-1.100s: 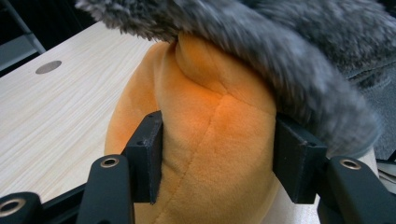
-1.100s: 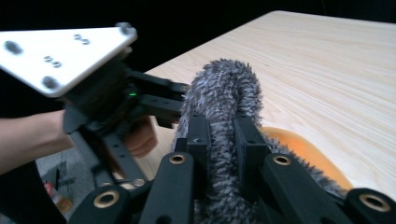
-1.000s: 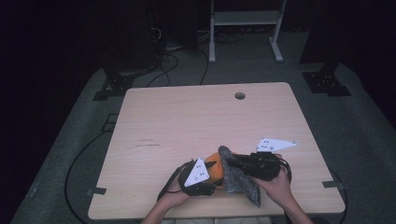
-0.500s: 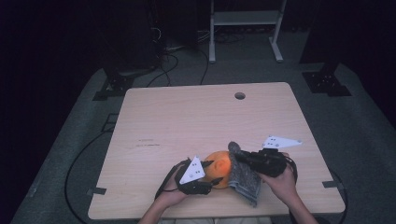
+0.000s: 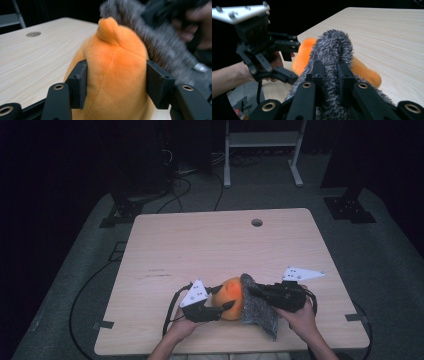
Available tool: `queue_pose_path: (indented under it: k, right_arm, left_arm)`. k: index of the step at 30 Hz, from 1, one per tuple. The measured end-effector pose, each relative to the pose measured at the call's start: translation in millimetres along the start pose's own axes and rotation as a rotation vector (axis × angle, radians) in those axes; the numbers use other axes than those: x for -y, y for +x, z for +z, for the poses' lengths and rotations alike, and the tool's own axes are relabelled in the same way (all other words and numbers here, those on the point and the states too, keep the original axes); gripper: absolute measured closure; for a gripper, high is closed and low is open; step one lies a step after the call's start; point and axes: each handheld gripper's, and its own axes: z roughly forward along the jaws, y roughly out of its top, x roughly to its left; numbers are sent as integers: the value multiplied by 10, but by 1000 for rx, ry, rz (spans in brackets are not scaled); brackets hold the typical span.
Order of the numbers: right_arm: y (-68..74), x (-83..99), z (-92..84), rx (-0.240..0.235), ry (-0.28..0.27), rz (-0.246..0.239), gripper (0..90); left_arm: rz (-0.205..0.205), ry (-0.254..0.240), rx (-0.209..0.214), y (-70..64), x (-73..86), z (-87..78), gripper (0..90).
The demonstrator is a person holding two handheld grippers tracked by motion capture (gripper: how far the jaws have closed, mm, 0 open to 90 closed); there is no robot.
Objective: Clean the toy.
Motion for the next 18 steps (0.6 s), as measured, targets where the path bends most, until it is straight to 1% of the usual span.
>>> queue_pose_path:
  k: [2, 4, 6, 8, 9, 10, 11, 13, 14, 16, 17, 18]
  right_arm:
    - [0, 5, -6, -5, -3, 2, 785]
    - [-31, 21, 10, -2, 2, 15, 785]
    - [-71, 65, 60, 10, 35, 33, 783]
    - [-146, 123, 109, 30, 75, 60, 783]
    - [-173, 131, 115, 39, 80, 68, 784]
    - [-203, 137, 112, 61, 93, 79, 786]
    - [-210, 139, 101, 65, 95, 84, 786]
    - [-178, 122, 78, 51, 77, 78, 786]
    - [-145, 99, 65, 34, 56, 67, 786]
    - [-58, 41, 45, -18, 9, 58, 785]
    - [-13, 14, 47, -33, -5, 43, 783]
    - [24, -4, 57, -36, -5, 27, 781]
  left_arm:
    - [-4, -4, 0, 1, -8, -17, 418]
    - [4, 30, -17, 11, 13, 0, 420]
    - [-10, 32, -11, 31, 34, 4, 424]
    - [-10, 43, -23, 42, 35, 3, 425]
    - [-20, 42, -25, 53, 36, -3, 425]
    - [-25, 39, -24, 60, 39, -6, 425]
    - [-26, 41, -21, 61, 41, -9, 425]
    - [-19, 41, -24, 55, 42, -1, 425]
    - [-17, 46, -24, 42, 41, 11, 424]
    - [17, 61, -24, -15, 29, 61, 421]
    - [38, 67, -22, -53, 22, 90, 419]
    - [64, 75, -30, -95, 16, 116, 418]
